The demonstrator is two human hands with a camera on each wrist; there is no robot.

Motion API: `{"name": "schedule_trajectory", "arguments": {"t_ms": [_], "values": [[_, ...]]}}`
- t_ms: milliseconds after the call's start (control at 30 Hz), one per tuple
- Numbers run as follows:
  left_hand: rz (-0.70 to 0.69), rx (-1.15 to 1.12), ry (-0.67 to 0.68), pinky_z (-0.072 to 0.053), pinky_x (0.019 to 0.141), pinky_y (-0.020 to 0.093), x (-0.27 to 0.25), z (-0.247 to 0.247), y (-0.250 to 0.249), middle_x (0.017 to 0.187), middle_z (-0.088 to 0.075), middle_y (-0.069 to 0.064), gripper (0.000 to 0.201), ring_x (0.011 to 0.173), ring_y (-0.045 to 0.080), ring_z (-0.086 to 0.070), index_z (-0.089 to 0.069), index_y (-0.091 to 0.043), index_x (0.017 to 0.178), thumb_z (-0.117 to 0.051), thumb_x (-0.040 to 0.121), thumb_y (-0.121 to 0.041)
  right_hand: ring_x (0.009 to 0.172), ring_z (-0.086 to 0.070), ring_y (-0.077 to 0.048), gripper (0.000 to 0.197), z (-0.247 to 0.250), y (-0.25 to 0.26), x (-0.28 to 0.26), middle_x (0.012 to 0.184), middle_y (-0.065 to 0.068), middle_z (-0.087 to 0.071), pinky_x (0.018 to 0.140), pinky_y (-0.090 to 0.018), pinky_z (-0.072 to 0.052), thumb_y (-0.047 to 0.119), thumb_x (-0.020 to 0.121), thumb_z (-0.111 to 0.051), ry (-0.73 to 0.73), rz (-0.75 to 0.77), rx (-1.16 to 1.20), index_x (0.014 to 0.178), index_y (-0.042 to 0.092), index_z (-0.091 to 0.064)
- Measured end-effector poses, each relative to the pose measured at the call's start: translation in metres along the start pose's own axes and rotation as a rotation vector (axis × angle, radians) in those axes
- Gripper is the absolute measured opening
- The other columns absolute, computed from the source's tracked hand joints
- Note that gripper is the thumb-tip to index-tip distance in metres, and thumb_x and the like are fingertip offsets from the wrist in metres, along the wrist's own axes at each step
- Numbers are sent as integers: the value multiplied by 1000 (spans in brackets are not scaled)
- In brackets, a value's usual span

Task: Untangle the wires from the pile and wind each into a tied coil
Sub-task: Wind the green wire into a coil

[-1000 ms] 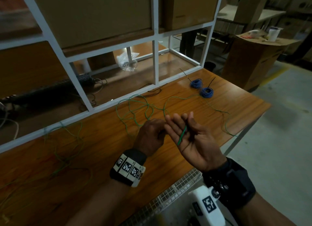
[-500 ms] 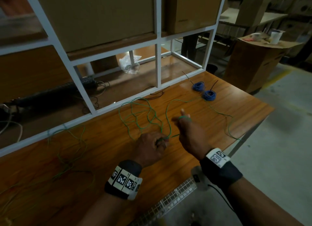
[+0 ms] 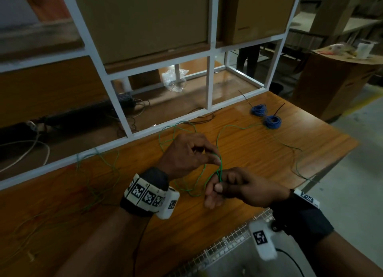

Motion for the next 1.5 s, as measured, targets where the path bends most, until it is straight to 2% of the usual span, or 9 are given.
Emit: {"name": "schedule_trajectory", "arguments": {"t_ms": [167, 333, 533, 633, 800, 1000, 1233, 1367, 1500], "values": [[74, -297, -81, -55, 69, 29, 7, -1, 10, 85, -70, 13, 15, 78, 19, -67, -72, 10, 95, -73, 83, 0, 94, -67, -35, 19, -3, 43, 10, 107, -22, -70, 85, -44, -52, 18, 99, -63, -88, 275, 460, 111, 5, -69], [221, -379, -173, -41, 49, 22, -12, -21, 36, 63, -59, 1, 9, 51, 7, -50, -74, -13, 95, -65, 94, -16, 130, -60, -29, 29, 47, 96, -6, 128, -17, -68, 108, -38, -50, 14, 108, -34, -503, 661, 740, 123, 4, -56], [300, -229, -88, -45, 57, 25, -39, -33, 55, 73, -70, -16, 14, 60, 3, -58, -76, -16, 95, -62, 96, -19, 127, -60, -13, 29, 90, 104, -26, 127, 1, -69, 105, -43, -51, 17, 109, -40, -1046, 435, -485, 124, 17, -65], [337, -57, -132, -58, 75, 45, -48, -7, 59, 92, -75, -9, 19, 84, 12, -70, -75, -29, 99, -65, 89, -42, 117, -63, -12, 27, 94, 73, -7, 124, 5, -68, 96, -40, -55, 15, 106, -46, -870, 108, -892, 123, 23, -66], [235, 159, -180, -59, 72, 39, -41, 38, 34, 87, -74, -13, 13, 82, 5, -69, -77, -25, 91, -74, 85, -37, 107, -67, -5, 24, 71, 24, 17, 117, 11, -73, 93, -38, -56, 19, 107, -51, -374, -169, -836, 120, 24, -71], [43, 164, -116, -51, 61, 17, -15, 52, -8, 78, -73, -9, 7, 71, 6, -68, -79, -15, 83, -81, 79, -20, 105, -67, -12, 32, 32, 13, 27, 122, -7, -74, 91, -27, -50, 19, 107, -48, -65, -109, -229, 130, 2, -63], [163, -33, -48, -59, 67, 39, 14, 48, 19, 79, -76, 1, 11, 70, 20, -69, -79, -11, 84, -81, 78, -20, 123, -64, -29, 36, 1, 12, 36, 129, -25, -66, 108, -38, -49, 9, 105, -43, 118, -1, 303, 135, -8, -53], [189, -169, -105, -49, 57, 23, 17, 40, 34, 70, -72, 3, 10, 62, 11, -63, -77, -2, 85, -78, 80, -11, 119, -68, -24, 31, -1, 27, 36, 123, -18, -71, 105, -37, -52, 11, 103, -51, 128, 98, 527, 129, 1, -63], [306, -371, -163, -41, 58, 36, 8, 17, 57, 77, -63, 32, 11, 65, 27, -55, -76, -7, 89, -66, 85, -3, 133, -58, -31, 34, 22, 51, 45, 136, -22, -63, 118, -45, -39, 8, 106, -47, 36, 328, 780, 137, -2, -57]]}}
Point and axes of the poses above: each hand's wrist, its own x-axis towards the middle knuckle, its own z-axis out of the back of the hand, y = z × x, the point moved 9 cm from there along x, towards the middle knuckle
